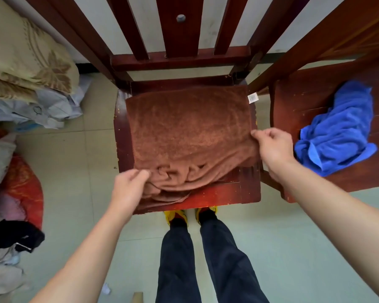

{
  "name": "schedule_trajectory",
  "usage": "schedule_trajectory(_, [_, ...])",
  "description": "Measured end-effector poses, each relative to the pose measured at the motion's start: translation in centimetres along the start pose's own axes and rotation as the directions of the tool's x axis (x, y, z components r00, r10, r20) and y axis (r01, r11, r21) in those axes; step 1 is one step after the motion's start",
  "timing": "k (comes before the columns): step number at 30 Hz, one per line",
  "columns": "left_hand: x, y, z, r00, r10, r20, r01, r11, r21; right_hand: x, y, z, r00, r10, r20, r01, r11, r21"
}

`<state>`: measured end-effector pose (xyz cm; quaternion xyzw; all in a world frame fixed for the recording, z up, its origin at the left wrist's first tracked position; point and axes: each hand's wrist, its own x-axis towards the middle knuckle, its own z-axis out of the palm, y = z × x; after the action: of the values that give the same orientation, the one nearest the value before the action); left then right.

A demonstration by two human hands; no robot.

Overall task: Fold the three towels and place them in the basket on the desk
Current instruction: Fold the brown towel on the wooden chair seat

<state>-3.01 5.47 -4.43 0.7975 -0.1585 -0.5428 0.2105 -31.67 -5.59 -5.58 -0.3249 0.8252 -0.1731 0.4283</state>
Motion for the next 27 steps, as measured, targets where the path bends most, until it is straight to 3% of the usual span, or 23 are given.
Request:
schedule_trajectory(3, [2.3,2.8,-1.2,0.990,0.020,-0.140,-0.039,0.989,-0.139,2.5,-3.8,0.9,0.999,-0.030,-0.011,0.031,0.993,0.113])
schedule_trajectory(5, [3.6,3.3,-1.6,0.981,0.020,-0.194,-0.052,0.985,-0.164,3.2,-4.4,1.3,0.999,0.018,0.042,-0.027,0.971,0.238])
schedule_trajectory(7, [4.2,2.5,-1.5,0.975,0.008,-0.223,-0.044,0.986,-0.159,2.7,-2.8,1.7,0.996,0.062,0.057,-0.074,0.970,0.231])
schedule_trajectory(10, [3.5,-0.2,-0.5,0.974,0.010,-0.225,-0.022,0.998,-0.050,0.3,1.4,2.7,0.991,0.136,-0.011,-0.134,0.983,0.126])
schedule_trajectory(13, [2.1,-3.3,1.0,0.984,-0.007,-0.177,0.025,0.995,0.101,-3.1,4.0,4.5,0.976,0.209,0.062,-0.210,0.978,0.014])
schedule_trajectory(16, [1.9,-5.1,1.7,0.979,0.005,-0.203,0.040,0.975,0.219,-3.4,4.2,6.2,0.982,0.172,0.073,-0.170,0.985,-0.034])
schedule_trajectory(19, [2.7,-5.3,1.1,0.967,0.028,-0.255,0.054,0.949,0.312,-2.3,2.7,5.8,0.986,0.163,0.026,-0.165,0.977,0.134])
schedule_trajectory(22, [2.7,-4.1,1.0,0.949,0.160,-0.272,-0.023,0.894,0.448,-1.3,2.3,4.3,0.986,0.162,-0.026,-0.152,0.963,0.221])
schedule_trajectory(24, [2.3,-3.2,1.2,0.941,0.201,-0.272,-0.061,0.893,0.447,-1.5,2.7,3.3,0.979,0.203,0.034,-0.205,0.950,0.235])
schedule_trajectory(27, [1.0,-2.4,1.8,0.948,0.146,-0.284,-0.090,0.975,0.203,-3.1,3.7,2.9,0.935,0.236,0.264,-0.282,0.947,0.155])
